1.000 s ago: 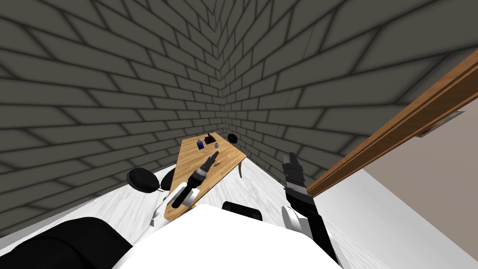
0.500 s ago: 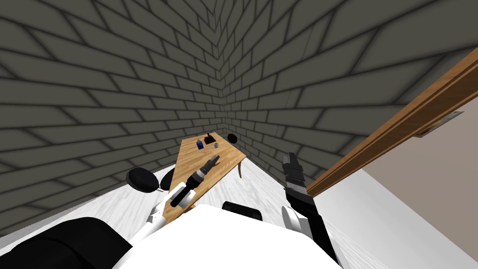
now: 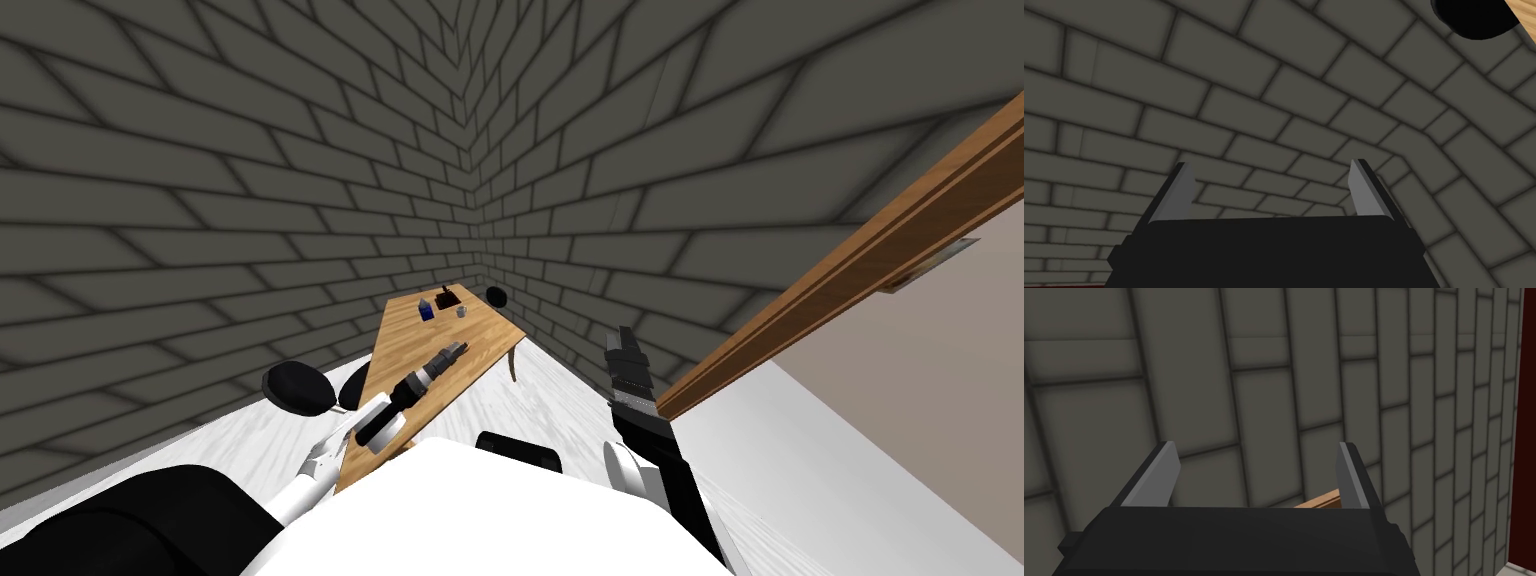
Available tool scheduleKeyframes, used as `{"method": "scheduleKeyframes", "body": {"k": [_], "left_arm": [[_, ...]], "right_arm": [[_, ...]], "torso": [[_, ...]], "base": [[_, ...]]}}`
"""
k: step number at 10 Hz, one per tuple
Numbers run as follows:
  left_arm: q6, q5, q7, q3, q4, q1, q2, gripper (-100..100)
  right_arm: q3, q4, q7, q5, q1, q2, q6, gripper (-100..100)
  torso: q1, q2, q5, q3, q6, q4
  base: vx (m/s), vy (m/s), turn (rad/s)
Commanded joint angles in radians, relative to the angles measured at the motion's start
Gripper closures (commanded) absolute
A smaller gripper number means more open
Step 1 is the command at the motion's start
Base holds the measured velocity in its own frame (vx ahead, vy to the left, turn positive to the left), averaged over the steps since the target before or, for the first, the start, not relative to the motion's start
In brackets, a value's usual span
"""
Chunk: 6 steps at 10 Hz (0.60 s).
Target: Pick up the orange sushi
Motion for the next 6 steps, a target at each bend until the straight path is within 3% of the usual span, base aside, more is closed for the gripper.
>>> {"method": "scheduleKeyframes", "body": {"k": [1, 2, 3, 4, 5, 6], "left_arm": [[-0.007, -0.02, -0.004, -0.007, 0.05, -0.009, 0.048, -100], [-0.007, -0.02, -0.004, -0.007, 0.073, -0.009, 0.048, -100], [-0.011, -0.04, -0.011, -0.014, 0.114, -0.009, 0.086, -100], [-0.011, -0.04, -0.011, -0.014, 0.125, -0.009, 0.086, -100], [-0.016, -0.059, -0.018, -0.022, 0.157, -0.008, 0.122, -100], [-0.016, -0.059, -0.018, -0.022, 0.178, -0.008, 0.122, -100]], "right_arm": [[0.0, 0.0, 0.0, 0.0, 0.0, 0.0, 0.0, 0], [0.0, 0.0, 0.0, 0.0, 0.0, 0.0, 0.0, 0], [0.0, 0.0, 0.0, 0.0, 0.0, 0.0, 0.0, 0], [0.0, 0.0, 0.0, 0.0, 0.0, 0.0, 0.0, 0], [0.0, 0.0, 0.0, 0.0, 0.0, 0.0, 0.0, 0], [0.0, 0.0, 0.0, 0.0, 0.0, 0.0, 0.0, 0]], "torso": [[0.0, 0.0, 0.0, 0.0, 0.0, 0.0], [0.0, 0.0, 0.0, 0.0, 0.0, 0.0], [0.0, 0.0, 0.0, 0.0, 0.0, 0.0], [0.0, -0.001, 0.0, 0.0, 0.0, 0.0], [0.0, 0.0, 0.0, 0.0, 0.0, 0.0], [0.0, -0.001, 0.0, -0.001, 0.0, 0.0]], "base": [[0.016, -0.024, -0.025], [0.016, -0.018, -0.024], [0.023, -0.018, -0.059], [0.022, -0.017, -0.024], [0.032, -0.021, -0.063], [0.031, -0.014, -0.022]]}}
